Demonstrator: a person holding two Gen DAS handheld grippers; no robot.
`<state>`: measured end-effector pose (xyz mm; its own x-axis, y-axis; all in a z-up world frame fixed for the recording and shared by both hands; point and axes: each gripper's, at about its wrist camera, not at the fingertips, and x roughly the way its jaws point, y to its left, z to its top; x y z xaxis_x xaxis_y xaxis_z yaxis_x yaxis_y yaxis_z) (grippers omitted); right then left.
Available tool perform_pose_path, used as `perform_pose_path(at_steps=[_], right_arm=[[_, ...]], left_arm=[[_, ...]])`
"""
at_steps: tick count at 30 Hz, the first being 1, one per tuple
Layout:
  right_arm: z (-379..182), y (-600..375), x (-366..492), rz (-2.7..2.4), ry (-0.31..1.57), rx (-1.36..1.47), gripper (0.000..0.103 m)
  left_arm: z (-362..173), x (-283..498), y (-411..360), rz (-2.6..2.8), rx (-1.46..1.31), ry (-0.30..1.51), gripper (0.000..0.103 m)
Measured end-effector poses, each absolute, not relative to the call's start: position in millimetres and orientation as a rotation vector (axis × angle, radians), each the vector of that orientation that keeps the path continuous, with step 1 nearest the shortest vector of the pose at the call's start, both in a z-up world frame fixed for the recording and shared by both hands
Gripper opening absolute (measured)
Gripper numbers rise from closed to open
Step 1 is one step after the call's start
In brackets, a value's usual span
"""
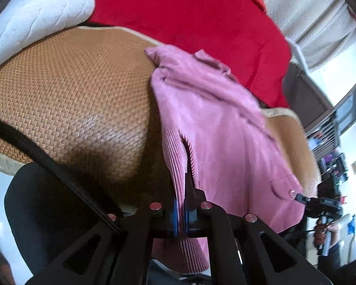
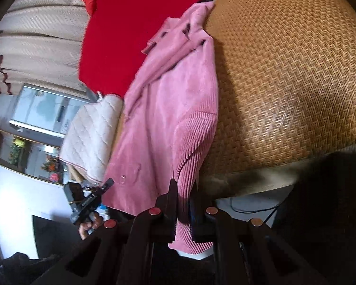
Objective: Fold large clothes
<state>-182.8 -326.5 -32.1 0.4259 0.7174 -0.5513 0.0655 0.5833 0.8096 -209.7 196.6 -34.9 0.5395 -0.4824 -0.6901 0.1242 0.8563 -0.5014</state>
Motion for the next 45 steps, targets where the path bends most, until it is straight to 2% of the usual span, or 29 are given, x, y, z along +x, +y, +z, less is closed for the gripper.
perform_pose_path(at_steps=[3, 5, 9, 13, 19, 24, 30, 35, 39, 40, 42, 44, 45], right_arm=[[-18.2, -334.0, -186.6, 0.522, 1.009, 0.898, 0.009], [-14.8, -332.1, -182.4, 0.527, 0.998, 0.888, 0.009], [-43.1, -331.6, -180.1, 0.5, 1.07, 0.915, 0.009], [-38.8, -335.8, -181.9, 0.521, 1.033, 0.933, 0.009], [-47.4, -338.7, -172.4, 0.509, 1.076, 0.93, 0.009], [-24.6, -337.8, -151.4, 0.55, 1.045, 0.932, 0.009], [35.9, -357.4, -71.6, 0.623, 0.836, 0.925, 0.009], [57.9, -379.0, 13.1, 0.562, 0.709, 0.966, 0.009], [15.3, -385.9, 82.1, 0.436, 0.77, 1.024, 0.009], [0.8, -384.7, 96.5, 0.422, 0.808, 1.029, 0.013], [-34.9, -384.2, 119.0, 0.339, 0.898, 1.048, 0.015], [-51.5, -385.8, 124.0, 0.316, 0.903, 1.076, 0.019], [-49.9, -385.2, 120.8, 0.319, 0.884, 1.077, 0.021]], left_arm=[[-18.9, -205.8, 197.5, -0.392, -0.422, 0.89, 0.004], [-24.7, -199.3, 196.8, -0.389, -0.414, 0.922, 0.004], [-44.3, -187.5, 192.5, -0.364, -0.409, 1.006, 0.004], [-25.2, -188.2, 194.1, -0.409, -0.417, 0.929, 0.004], [-51.7, -177.6, 197.0, -0.366, -0.391, 1.066, 0.004], [0.4, -154.3, 193.7, -0.447, -0.381, 0.929, 0.004], [67.9, -75.9, 184.7, -0.476, -0.41, 0.707, 0.004], [64.1, 19.9, 168.2, -0.399, -0.434, 0.686, 0.005], [13.5, 103.1, 150.1, -0.297, -0.412, 0.773, 0.009], [-1.6, 117.6, 149.4, -0.277, -0.423, 0.823, 0.012], [-31.7, 148.7, 144.6, -0.244, -0.455, 0.939, 0.032], [-43.9, 159.2, 146.9, -0.24, -0.495, 0.98, 0.038], [-41.4, 158.2, 151.0, -0.25, -0.528, 0.957, 0.044]])
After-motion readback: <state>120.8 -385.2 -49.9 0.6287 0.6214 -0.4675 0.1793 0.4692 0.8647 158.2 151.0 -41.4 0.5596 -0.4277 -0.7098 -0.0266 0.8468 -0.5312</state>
